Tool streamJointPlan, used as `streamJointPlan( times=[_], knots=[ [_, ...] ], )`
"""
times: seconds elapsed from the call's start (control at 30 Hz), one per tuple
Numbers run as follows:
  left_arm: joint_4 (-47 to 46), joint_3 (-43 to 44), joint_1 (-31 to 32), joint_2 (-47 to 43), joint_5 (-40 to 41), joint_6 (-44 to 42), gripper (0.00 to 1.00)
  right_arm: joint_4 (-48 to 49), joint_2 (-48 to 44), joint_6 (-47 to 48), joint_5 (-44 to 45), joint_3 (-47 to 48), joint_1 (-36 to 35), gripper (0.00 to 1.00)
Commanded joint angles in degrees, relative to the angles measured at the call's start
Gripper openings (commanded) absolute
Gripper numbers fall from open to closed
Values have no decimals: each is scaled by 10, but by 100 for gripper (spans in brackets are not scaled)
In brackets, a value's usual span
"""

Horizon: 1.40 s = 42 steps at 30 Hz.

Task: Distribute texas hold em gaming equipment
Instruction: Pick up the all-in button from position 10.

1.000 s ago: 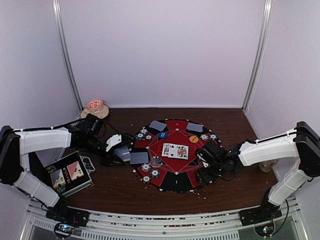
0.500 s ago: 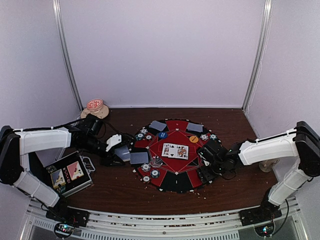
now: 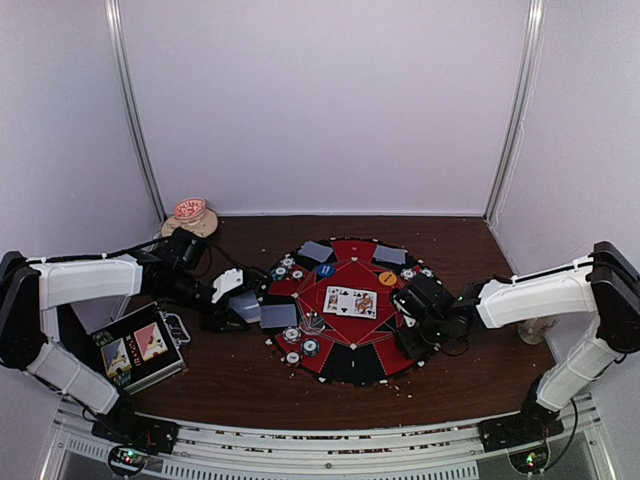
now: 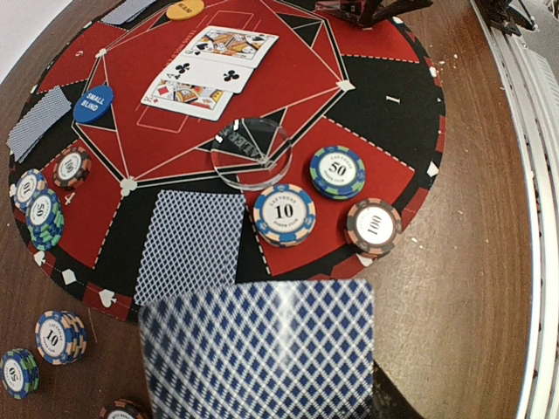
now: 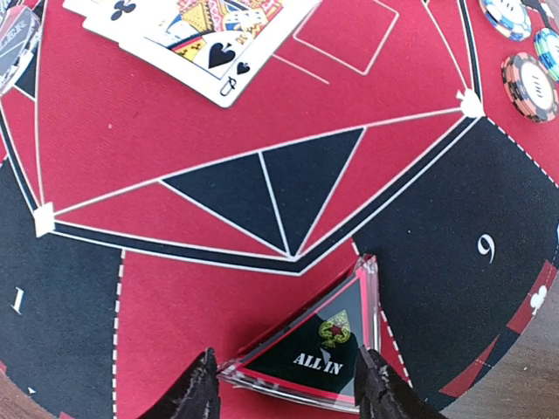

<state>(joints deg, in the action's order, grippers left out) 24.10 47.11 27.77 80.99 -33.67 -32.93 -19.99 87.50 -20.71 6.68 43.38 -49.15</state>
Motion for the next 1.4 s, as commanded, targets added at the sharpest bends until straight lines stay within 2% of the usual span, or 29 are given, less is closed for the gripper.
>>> streamJointPlan(
  times=[0.0, 0.07, 0.13, 0.37, 0.5, 0.83, 1.2, 1.37],
  knots=[
    [-12, 2, -1, -12, -6, -3, 46, -11, 5, 9, -9, 24, 1, 53],
    [-11, 1, 0, -13, -6, -3, 46, -19, 6, 11, -6, 29, 1, 54],
    [-12, 1, -1, -14, -6, -3, 45, -26, 4, 11, -2, 30, 1, 63],
    [-12, 2, -1, -12, -7, -3, 46, -30, -8, 9, 0, 21, 7, 82],
    [-11, 0, -1, -17, -8, -3, 45, -19, 3, 15, -20, 16, 22, 86],
    [-11, 1, -1, -15, -11, -3, 45, -16, 38, 14, -46, 15, 39, 79],
    [-12, 1, 0, -15, -8, -3, 45, -3, 56, 8, -56, 23, 36, 59],
    [-11, 1, -1, -15, -8, -3, 45, -15, 54, 0, -42, 55, 16, 56]
  ],
)
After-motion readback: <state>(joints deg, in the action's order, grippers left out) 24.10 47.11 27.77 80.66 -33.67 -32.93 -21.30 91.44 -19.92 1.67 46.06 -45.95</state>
